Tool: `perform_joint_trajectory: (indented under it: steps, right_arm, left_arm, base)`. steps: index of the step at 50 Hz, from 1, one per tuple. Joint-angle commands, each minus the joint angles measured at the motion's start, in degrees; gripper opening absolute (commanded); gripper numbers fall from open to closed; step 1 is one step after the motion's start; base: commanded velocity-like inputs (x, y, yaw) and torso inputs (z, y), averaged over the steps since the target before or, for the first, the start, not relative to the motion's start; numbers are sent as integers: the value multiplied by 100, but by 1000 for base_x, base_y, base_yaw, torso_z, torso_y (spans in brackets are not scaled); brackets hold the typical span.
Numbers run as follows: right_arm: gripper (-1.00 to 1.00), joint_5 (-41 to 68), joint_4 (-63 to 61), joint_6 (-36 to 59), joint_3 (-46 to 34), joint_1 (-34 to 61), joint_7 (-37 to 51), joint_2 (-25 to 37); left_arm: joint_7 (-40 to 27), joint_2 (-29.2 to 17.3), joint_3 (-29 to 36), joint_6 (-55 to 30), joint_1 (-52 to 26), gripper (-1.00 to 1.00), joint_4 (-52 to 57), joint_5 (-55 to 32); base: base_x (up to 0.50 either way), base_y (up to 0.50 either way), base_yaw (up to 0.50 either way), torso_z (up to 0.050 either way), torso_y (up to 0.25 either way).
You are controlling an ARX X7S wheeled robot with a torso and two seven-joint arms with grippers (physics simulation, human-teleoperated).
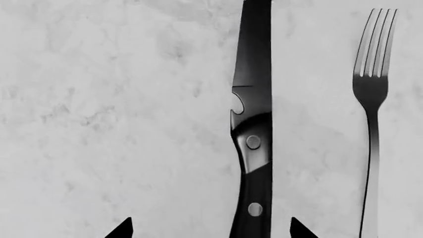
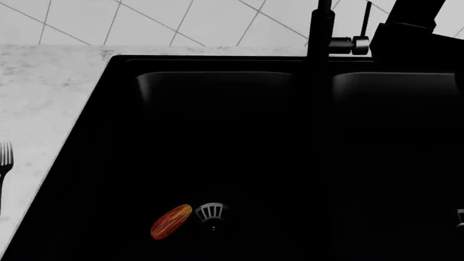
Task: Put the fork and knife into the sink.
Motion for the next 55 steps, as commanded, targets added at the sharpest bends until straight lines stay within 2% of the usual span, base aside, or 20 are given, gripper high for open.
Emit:
perform_joint_trajectory:
  steps: [1, 7, 13, 20, 21, 23, 32, 33, 34, 38, 39, 40, 41, 46, 55]
  right_arm:
    - [100, 37, -9, 40, -7, 44, 52, -11]
    - [100, 56, 20, 15, -51, 66, 64, 12]
    - [100, 52, 63, -28, -115, 103, 56, 31]
    - [100, 68, 103, -90, -169, 109, 67, 57]
    - [100, 80, 106, -108, -184, 107, 70, 72]
    - [100, 72, 100, -133, -194, 71, 72, 72]
    - [100, 217, 85, -179, -208, 27, 184, 129]
    - [100, 241, 85, -190, -206, 23, 202, 139]
    - [100, 250, 77, -191, -204, 13, 208, 144]
    - [100, 260, 85, -218, -231, 14, 202, 140]
    - [100, 250, 62, -256, -197, -57, 184, 159]
    - [100, 255, 64, -275, -209, -60, 183, 173]
    - [100, 253, 66, -289, -204, -66, 177, 181]
    - [100, 263, 63, -335, -216, -101, 172, 196]
    - [100, 367, 67, -395, -240, -126, 248, 255]
  left_arm:
    - [-129, -103, 258, -7, 514, 100, 226, -780]
    - [12, -192, 290, 99, 830, 100, 378, -968]
    - [-177, -361, 371, 544, 1331, 100, 749, -1652]
    - [-65, -477, 287, 944, 1756, 100, 1099, -1809]
    - [64, -471, 238, 866, 1701, -100, 1130, -1616]
    - [200, -464, 184, 906, 1538, -100, 1152, -1102]
    - [597, -390, 160, 1038, 1073, -100, 1302, -5]
    - [776, -381, 174, 1120, 852, -100, 1494, 538]
    - [886, -304, 43, 1342, 718, -100, 1545, 631]
    - [1230, -31, 232, 1284, -303, -100, 1762, 1543]
    - [2090, 828, 678, 901, -1163, -100, 1877, 2402]
    - [2580, 951, 765, 920, -2022, -100, 1853, 2682]
    - [2771, 1053, 825, 965, -2554, -100, 1755, 2839]
    - [3698, 1349, 1176, 1185, -3019, -100, 1709, 3533]
    - [4637, 1765, 1382, 1334, -3341, -100, 1648, 3780]
  base:
    - [0, 0, 0, 0, 0]
    - [0, 0, 0, 0, 0]
    - [0, 0, 0, 0, 0]
    - [-3, 0, 1, 0, 0]
    - [0, 0, 0, 0, 0]
    - [0, 0, 0, -8, 0]
    - [1, 0, -1, -2, 0]
    - [0, 0, -3, 0, 0]
    - [0, 0, 0, 0, 0]
    - [0, 0, -1, 0, 0]
    - [0, 0, 0, 0, 0]
    - [0, 0, -3, 0, 0]
    - [0, 0, 0, 0, 0]
    - [0, 0, 0, 0, 0]
    - [0, 0, 0, 0, 0]
